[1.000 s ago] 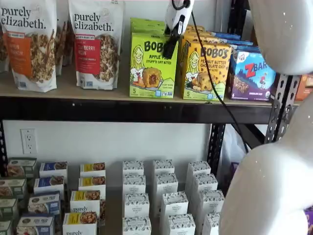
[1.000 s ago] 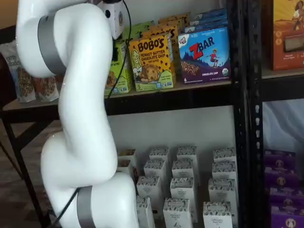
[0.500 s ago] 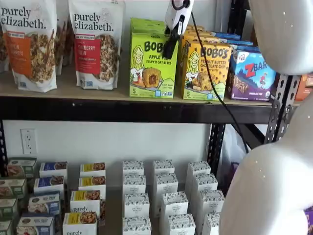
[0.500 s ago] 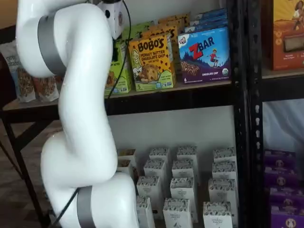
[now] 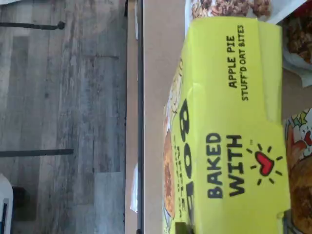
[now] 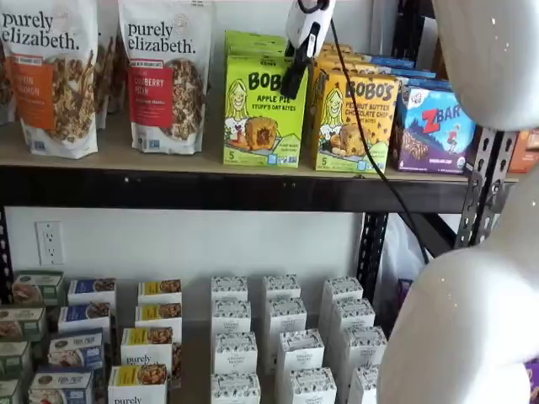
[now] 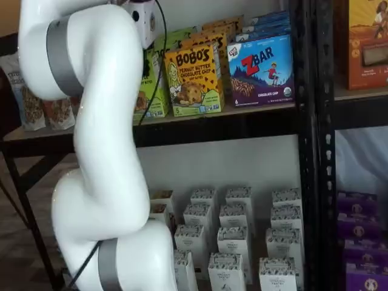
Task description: Pick the green box on the top shelf, the fourth from the left
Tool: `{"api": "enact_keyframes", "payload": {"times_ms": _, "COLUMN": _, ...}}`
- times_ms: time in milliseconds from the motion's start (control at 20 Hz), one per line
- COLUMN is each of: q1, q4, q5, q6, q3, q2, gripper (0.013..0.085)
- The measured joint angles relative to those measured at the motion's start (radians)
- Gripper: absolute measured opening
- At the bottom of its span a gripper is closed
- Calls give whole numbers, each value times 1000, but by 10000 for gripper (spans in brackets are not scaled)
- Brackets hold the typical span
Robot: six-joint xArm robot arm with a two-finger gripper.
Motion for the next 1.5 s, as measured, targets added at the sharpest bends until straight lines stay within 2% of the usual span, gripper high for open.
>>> {"api": "enact_keyframes", "payload": {"times_ms": 550, "q1": -13, "q4": 1, "q5": 18, "q6": -10, "q3": 5, "q2": -16, "gripper": 170}}
{"api": "enact_keyframes", "payload": {"times_ms": 800, "q1": -10, "q4": 6, "q5": 13, "q6": -7, "q3": 7, "q2": -18, "gripper": 170}}
{"api": "enact_keyframes", "payload": {"times_ms": 850, "q1": -9, "q4": 8, "q5": 9, "q6": -6, "q3": 9, "q2": -20, "gripper": 130}}
{"api": "enact_keyframes", "payload": {"times_ms": 1500, "q1": 9, "q4": 8, "q5": 20, "q6": 13, "q3": -15, "q2": -4, "gripper": 130}}
